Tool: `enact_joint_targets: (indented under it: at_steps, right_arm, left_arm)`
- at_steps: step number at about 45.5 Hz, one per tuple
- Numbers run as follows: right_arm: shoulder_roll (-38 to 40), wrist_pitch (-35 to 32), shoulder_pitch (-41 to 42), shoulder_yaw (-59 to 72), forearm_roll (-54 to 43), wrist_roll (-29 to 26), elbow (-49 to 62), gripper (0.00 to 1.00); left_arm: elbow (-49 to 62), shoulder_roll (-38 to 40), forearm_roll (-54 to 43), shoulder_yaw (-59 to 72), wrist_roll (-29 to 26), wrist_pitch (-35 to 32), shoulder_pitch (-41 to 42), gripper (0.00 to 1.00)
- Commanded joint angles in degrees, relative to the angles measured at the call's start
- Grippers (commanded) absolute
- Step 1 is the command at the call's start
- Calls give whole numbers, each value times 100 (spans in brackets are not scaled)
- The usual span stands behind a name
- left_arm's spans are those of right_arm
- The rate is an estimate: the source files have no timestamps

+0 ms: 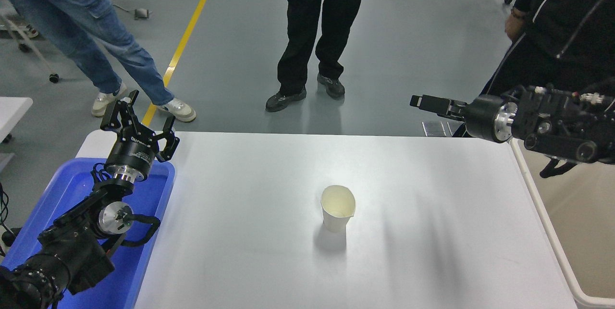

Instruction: Dispose of the paper cup in the dustbin

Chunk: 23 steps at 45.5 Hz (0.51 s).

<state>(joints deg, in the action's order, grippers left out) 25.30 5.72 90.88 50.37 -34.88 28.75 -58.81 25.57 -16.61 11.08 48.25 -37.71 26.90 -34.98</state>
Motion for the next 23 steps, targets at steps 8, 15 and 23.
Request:
enact_joint_targets:
  at_steps: [8, 15, 23]
  right_arm:
    - [-1422, -563, 527, 1010, -186, -62, -149, 99]
    - [-1765, -967, 536, 1098, 1263, -510, -175, 99]
    - [-2134, -1100, 598, 1493, 2380, -1099, -193, 99]
  left_arm:
    - [0, 0, -1, 1, 0, 0, 0, 100]
    - [0, 0, -1, 1, 0, 0, 0, 100]
    - [0, 0, -1, 1, 0, 0, 0, 100]
